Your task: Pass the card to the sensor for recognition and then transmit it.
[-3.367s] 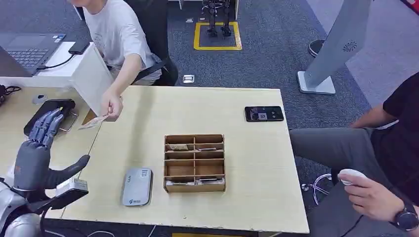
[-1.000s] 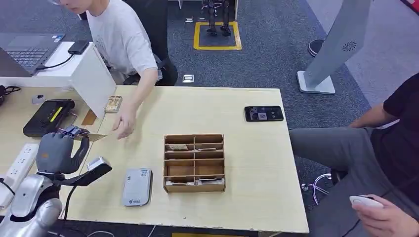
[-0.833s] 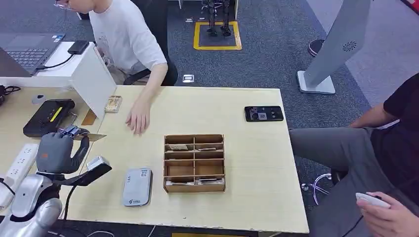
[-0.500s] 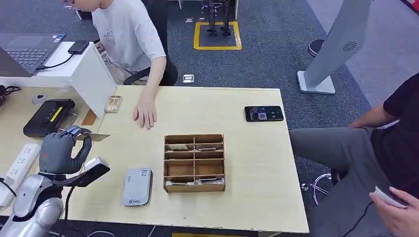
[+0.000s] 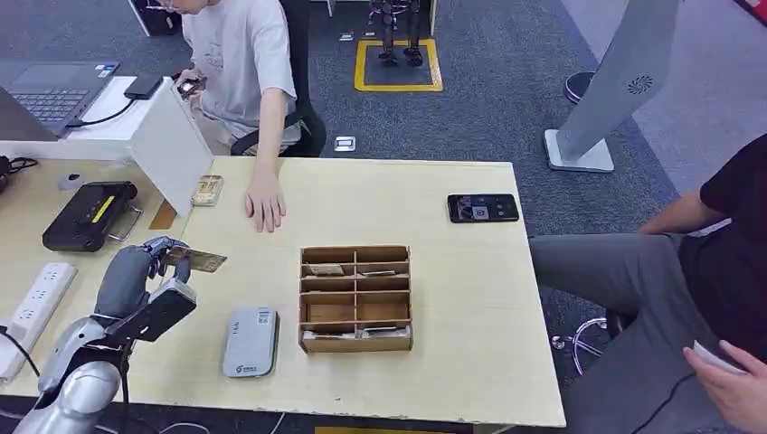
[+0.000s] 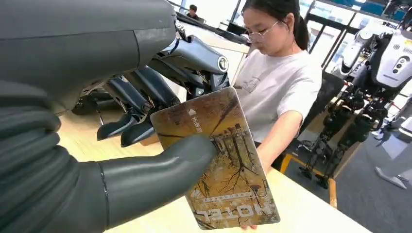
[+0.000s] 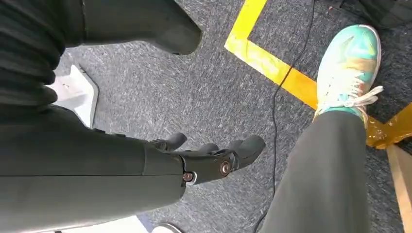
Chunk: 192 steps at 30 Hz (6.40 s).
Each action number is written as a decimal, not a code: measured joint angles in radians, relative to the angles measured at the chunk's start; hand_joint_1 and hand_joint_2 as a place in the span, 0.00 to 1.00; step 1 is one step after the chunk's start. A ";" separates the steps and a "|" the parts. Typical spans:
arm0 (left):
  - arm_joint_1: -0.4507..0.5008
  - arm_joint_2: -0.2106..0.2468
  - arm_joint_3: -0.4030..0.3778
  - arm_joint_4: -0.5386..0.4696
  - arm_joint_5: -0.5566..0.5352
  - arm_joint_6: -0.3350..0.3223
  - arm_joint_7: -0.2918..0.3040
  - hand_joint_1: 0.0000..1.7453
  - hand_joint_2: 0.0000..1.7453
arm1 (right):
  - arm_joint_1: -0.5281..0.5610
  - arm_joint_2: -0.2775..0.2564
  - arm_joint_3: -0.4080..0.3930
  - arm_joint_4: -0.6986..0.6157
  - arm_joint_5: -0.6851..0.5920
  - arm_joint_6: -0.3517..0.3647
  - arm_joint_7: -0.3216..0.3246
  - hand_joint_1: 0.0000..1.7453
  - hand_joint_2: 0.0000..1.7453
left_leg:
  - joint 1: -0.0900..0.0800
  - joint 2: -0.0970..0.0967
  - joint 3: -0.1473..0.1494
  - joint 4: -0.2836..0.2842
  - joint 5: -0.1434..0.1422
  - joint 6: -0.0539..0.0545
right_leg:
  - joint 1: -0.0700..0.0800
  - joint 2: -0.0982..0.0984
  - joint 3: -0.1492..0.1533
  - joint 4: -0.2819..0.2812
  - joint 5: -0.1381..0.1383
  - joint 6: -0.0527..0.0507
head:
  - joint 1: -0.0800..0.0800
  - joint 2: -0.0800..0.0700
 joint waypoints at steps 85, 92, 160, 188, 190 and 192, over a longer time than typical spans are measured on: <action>0.288 -0.122 0.047 0.003 0.015 -0.093 0.126 1.00 1.00 | 0.008 -0.006 0.011 0.001 0.001 -0.026 0.015 0.00 1.00 | 0.000 0.000 -0.001 0.000 0.000 -0.001 | 0.000 -0.001 -0.001 0.000 -0.001 0.000 | 0.000 0.000; 0.288 -0.129 0.052 0.010 0.015 -0.093 0.126 1.00 1.00 | 0.008 -0.006 0.011 0.002 0.001 -0.026 0.015 0.00 1.00 | 0.000 0.000 -0.001 0.000 0.000 -0.001 | 0.000 -0.001 0.000 0.000 -0.001 0.000 | 0.000 0.000; -0.088 -0.235 -0.109 0.167 0.196 0.060 -0.085 1.00 1.00 | -0.106 0.127 0.108 -0.185 -0.124 0.213 0.143 0.00 1.00 | 0.000 -0.001 -0.002 0.000 0.005 -0.001 | 0.000 -0.001 -0.002 0.000 0.004 -0.001 | 0.000 0.000; -0.316 -0.172 -0.207 0.308 -0.269 0.249 0.011 1.00 1.00 | -0.094 0.127 0.381 -0.255 -0.343 0.262 0.189 0.00 1.00 | 0.000 0.000 -0.002 0.000 0.005 -0.001 | 0.000 0.000 -0.003 0.000 0.005 -0.001 | 0.000 0.000; -0.342 -0.172 -0.208 0.337 -0.287 0.275 0.013 1.00 1.00 | -0.093 0.127 0.405 -0.261 -0.354 0.266 0.191 0.00 1.00 | 0.000 0.000 -0.002 0.000 0.005 -0.001 | 0.000 0.000 -0.003 0.000 0.005 -0.001 | 0.000 0.000; -0.358 -0.172 -0.209 0.360 -0.294 0.282 0.015 1.00 1.00 | -0.092 0.127 0.424 -0.266 -0.361 0.268 0.191 0.00 1.00 | 0.000 0.000 -0.002 0.000 0.005 -0.001 | 0.000 0.000 -0.003 0.001 0.005 -0.001 | 0.000 0.000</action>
